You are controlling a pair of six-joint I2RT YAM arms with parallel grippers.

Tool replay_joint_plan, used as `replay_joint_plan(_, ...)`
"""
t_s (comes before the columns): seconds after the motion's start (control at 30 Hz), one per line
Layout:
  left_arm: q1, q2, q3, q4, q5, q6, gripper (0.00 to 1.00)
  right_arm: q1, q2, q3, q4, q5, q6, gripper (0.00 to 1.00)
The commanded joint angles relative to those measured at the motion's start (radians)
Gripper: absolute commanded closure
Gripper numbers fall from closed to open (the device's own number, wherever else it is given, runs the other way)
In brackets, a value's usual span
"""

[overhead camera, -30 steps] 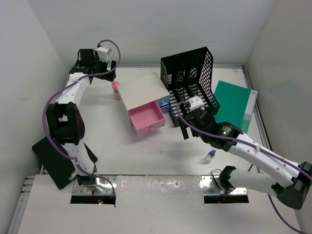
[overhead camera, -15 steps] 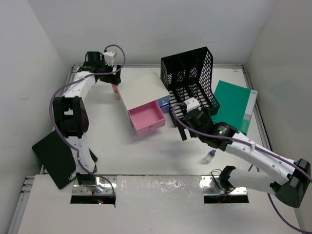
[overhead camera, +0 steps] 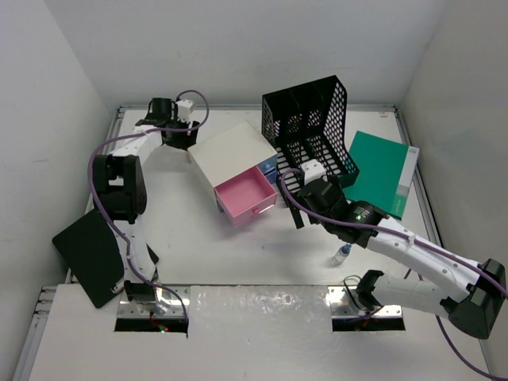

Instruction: Organize the desk

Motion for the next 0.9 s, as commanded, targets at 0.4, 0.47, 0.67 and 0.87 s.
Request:
replay_joint_plan(0.4, -0.014, 0.006, 0.024, 0.102, 0.02, -0.013, 0.47, 0.002, -0.018, -0.016, 0.046, 0.012, -0.017, 0.01)
replay_joint_plan(0.47, -0.014, 0.009, 0.022, 0.103, 0.03, -0.011, 0.58, 0.003, -0.023, -0.018, 0.052, 0.016, -0.017, 0.01)
replay_joint_plan(0.67, -0.012, -0.008, 0.027, 0.079, 0.019, 0.007, 1.0, 0.003, -0.006, -0.021, 0.09, -0.036, -0.051, 0.01)
replay_joint_plan(0.87, 0.022, -0.097, 0.18, -0.013, -0.045, 0.015, 1.0, 0.003, -0.023, 0.0, 0.297, -0.213, -0.242, 0.03)
